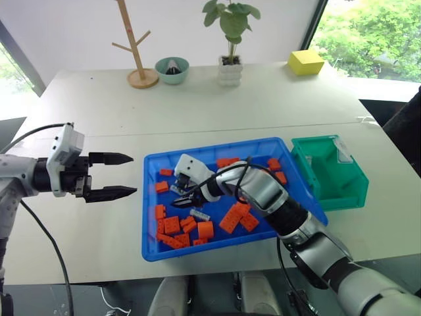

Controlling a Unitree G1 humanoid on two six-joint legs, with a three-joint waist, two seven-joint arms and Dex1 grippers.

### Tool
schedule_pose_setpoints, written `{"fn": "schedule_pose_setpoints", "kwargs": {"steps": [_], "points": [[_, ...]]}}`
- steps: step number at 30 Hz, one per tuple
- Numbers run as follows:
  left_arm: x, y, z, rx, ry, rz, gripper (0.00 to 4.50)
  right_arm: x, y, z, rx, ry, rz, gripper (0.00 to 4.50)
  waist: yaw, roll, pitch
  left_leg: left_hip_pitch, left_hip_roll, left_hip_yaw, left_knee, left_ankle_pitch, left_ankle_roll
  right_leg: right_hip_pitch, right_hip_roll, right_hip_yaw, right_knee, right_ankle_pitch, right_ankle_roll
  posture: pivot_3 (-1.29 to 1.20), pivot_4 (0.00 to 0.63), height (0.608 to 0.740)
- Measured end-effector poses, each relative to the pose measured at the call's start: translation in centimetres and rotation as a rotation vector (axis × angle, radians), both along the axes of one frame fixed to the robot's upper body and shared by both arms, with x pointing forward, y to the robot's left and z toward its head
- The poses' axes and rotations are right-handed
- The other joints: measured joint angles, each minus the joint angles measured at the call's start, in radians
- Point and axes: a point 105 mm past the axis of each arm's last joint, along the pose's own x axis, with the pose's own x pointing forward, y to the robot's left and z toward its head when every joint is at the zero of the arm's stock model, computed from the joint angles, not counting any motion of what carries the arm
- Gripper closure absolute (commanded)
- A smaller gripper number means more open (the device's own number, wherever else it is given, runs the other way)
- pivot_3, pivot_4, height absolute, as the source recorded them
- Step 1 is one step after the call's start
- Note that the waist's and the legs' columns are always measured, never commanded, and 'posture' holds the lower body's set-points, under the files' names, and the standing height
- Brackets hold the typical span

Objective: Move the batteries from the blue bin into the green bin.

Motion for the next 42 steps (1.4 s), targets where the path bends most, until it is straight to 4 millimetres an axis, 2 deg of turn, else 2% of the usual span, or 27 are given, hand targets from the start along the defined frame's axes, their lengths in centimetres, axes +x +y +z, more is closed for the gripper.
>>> {"fn": "schedule_pose_setpoints", "kwargs": {"steps": [4, 5, 11, 15, 16, 18, 19, 21, 22, 23, 25, 26, 27, 29, 33, 37, 38, 39, 42], "points": [[0.0, 0.0, 0.0, -0.001, 0.002, 0.002, 0.00, 0.0, -0.2, -0.4, -0.011, -0.023, 0.001, 4.24, 0.000, 0.000, 0.000, 0.000, 0.000, 0.000, 0.000, 0.000, 0.000, 0.000, 0.000, 0.000, 0.000, 0.000, 0.000, 0.00, 0.150, 0.702], [0.0, 0.0, 0.0, -0.002, 0.002, 0.002, 0.00, 0.0, -0.2, -0.4, -0.011, -0.025, 0.002, 4.41, 0.000, 0.000, 0.000, 0.000, 0.000, 0.000, 0.000, 0.000, 0.000, 0.000, 0.000, 0.000, 0.000, 0.000, 0.000, 0.00, 0.150, 0.702], [0.0, -0.1, 0.2, -0.010, 0.001, -0.005, 0.00, 0.0, -0.2, -0.3, -0.009, -0.016, -0.002, 4.40, 0.000, 0.000, 0.000, 0.000, 0.000, 0.000, 0.000, 0.000, 0.000, 0.000, 0.000, 0.000, 0.000, 0.000, 0.000, 0.00, 0.150, 0.702], [0.0, -0.1, 0.2, -0.012, 0.005, -0.009, 0.00, -0.1, -0.6, 0.5, 0.007, 0.052, -0.036, 4.40, 0.003, 0.000, 0.000, 0.000, 0.000, 0.000, 0.000, 0.000, 0.000, 0.000, 0.000, 0.000, 0.000, 0.000, 0.000, 0.00, 0.150, 0.702], [0.0, -0.2, 0.2, -0.013, 0.006, -0.010, 0.00, 0.1, -1.0, 1.0, 0.016, 0.065, -0.052, 4.40, 0.004, 0.000, 0.001, -0.001, 0.000, 0.000, 0.000, 0.000, 0.000, 0.000, -0.001, 0.000, 0.000, 0.000, 0.000, 0.00, 0.150, 0.702], [-0.1, -0.4, 0.3, -0.015, 0.009, -0.019, 0.00, 0.9, -2.3, 4.2, 0.079, 0.040, -0.093, 4.40, 0.008, 0.000, 0.002, -0.003, 0.000, 0.000, 0.001, 0.000, 0.000, -0.002, -0.001, 0.000, 0.000, 0.000, 0.000, 0.00, 0.150, 0.702], [-0.2, -0.6, 0.3, -0.018, 0.009, -0.030, 0.00, 1.6, -3.6, 7.1, 0.126, -0.012, -0.128, 4.40, 0.010, 0.000, 0.002, -0.003, 0.000, 0.000, 0.001, 0.000, 0.000, -0.002, -0.001, 0.000, -0.001, 0.000, 0.000, 0.00, 0.150, 0.702], [-0.3, -0.9, 0.5, -0.021, 0.004, -0.044, 0.00, 2.1, -6.2, 10.9, 0.181, -0.097, -0.180, 4.40, 0.011, 0.000, 0.001, -0.003, 0.000, -0.001, 0.000, 0.000, 0.000, -0.001, -0.001, -0.002, -0.002, 0.000, 0.000, 0.00, 0.150, 0.702], [-0.4, -1.0, 0.6, -0.020, 0.001, -0.052, 0.00, 2.1, -8.0, 11.8, 0.182, -0.116, -0.207, 4.40, 0.014, 0.000, 0.001, -0.005, 0.000, -0.003, 0.000, 0.000, 0.000, 0.000, -0.002, -0.003, -0.004, 0.000, 0.000, 0.00, 0.150, 0.702], [-0.4, -1.1, 0.5, -0.019, 0.002, -0.057, 0.00, 2.3, -10.6, 12.6, 0.169, -0.132, -0.270, 4.40, 0.017, 0.000, 0.001, -0.006, 0.000, -0.003, 0.000, 0.000, 0.000, 0.000, -0.002, -0.005, -0.007, 0.000, 0.000, 0.00, 0.150, 0.702], [-0.5, -1.2, 0.5, -0.022, 0.005, -0.061, 0.00, 2.8, -17.2, 13.4, 0.121, -0.171, -0.454, 4.40, 0.020, 0.000, 0.002, -0.007, -0.001, -0.003, -0.001, -0.001, 0.001, 0.001, -0.003, -0.005, -0.011, 0.000, 0.000, 0.00, 0.150, 0.702], [-0.5, -1.3, 0.5, -0.026, 0.003, -0.066, 0.00, 2.8, -19.2, 13.4, 0.096, -0.182, -0.508, 4.40, 0.021, 0.000, 0.002, -0.007, -0.001, -0.002, -0.001, -0.001, 0.001, 0.001, -0.003, -0.005, -0.012, 0.000, -0.001, 0.00, 0.150, 0.702], [-0.6, -1.5, 0.5, -0.032, 0.000, -0.073, 0.00, 2.5, -22.4, 13.1, 0.048, -0.190, -0.598, 4.40, 0.023, 0.000, 0.002, -0.007, -0.001, -0.002, -0.002, -0.001, 0.002, 0.002, -0.003, -0.005, -0.013, 0.000, -0.001, 0.00, 0.150, 0.702], [-0.6, -1.6, 0.5, -0.046, 0.000, -0.071, 0.00, 1.9, -26.9, 12.5, -0.010, -0.183, -0.732, 4.40, 0.019, 0.000, 0.002, -0.007, -0.001, 0.000, -0.002, -0.001, 0.002, 0.002, -0.005, -0.004, -0.014, 0.000, 0.000, 0.00, 0.150, 0.702], [-0.1, -2.1, 0.7, -0.082, -0.015, -0.062, 0.00, 0.6, -31.0, 10.4, -0.067, -0.147, -0.843, 4.40, 0.001, 0.001, 0.002, -0.006, 0.001, 0.001, -0.002, -0.001, 0.003, 0.002, -0.004, -0.003, -0.013, 0.000, 0.000, 0.00, 0.150, 0.702], [0.6, -2.9, 1.7, -0.129, -0.053, -0.056, 0.00, 0.0, -32.8, 8.0, -0.113, -0.121, -0.898, 4.40, 0.006, 0.001, 0.002, -0.006, 0.001, 0.001, 0.000, -0.001, 0.003, 0.003, -0.002, -0.003, -0.013, 0.000, 0.000, 0.00, 0.150, 0.702], [0.6, -3.0, 1.8, -0.133, -0.052, -0.058, 0.00, -0.1, -33.0, 7.8, -0.122, -0.127, -0.904, 3.34, 0.006, 0.001, 0.002, -0.005, 0.001, 0.001, 0.001, -0.001, 0.003, 0.004, -0.002, -0.003, -0.013, 0.000, 0.000, 0.00, 0.150, 0.702], [0.6, -3.0, 1.9, -0.134, -0.050, -0.058, 0.00, 0.0, -33.1, 7.7, -0.126, -0.137, -0.908, 2.96, 0.006, 0.001, 0.002, -0.005, 0.001, 0.001, 0.001, -0.001, 0.003, 0.004, -0.002, -0.003, -0.013, 0.000, 0.000, 0.00, 0.150, 0.702], [0.6, -2.9, 1.7, -0.134, -0.043, -0.058, 0.00, 0.1, -33.4, 7.6, -0.141, -0.164, -0.925, 1.40, 0.009, 0.001, 0.002, -0.005, 0.002, 0.001, 0.000, -0.001, 0.003, 0.004, -0.001, -0.003, -0.013, 0.000, 0.000, 0.00, 0.150, 0.702]]}}
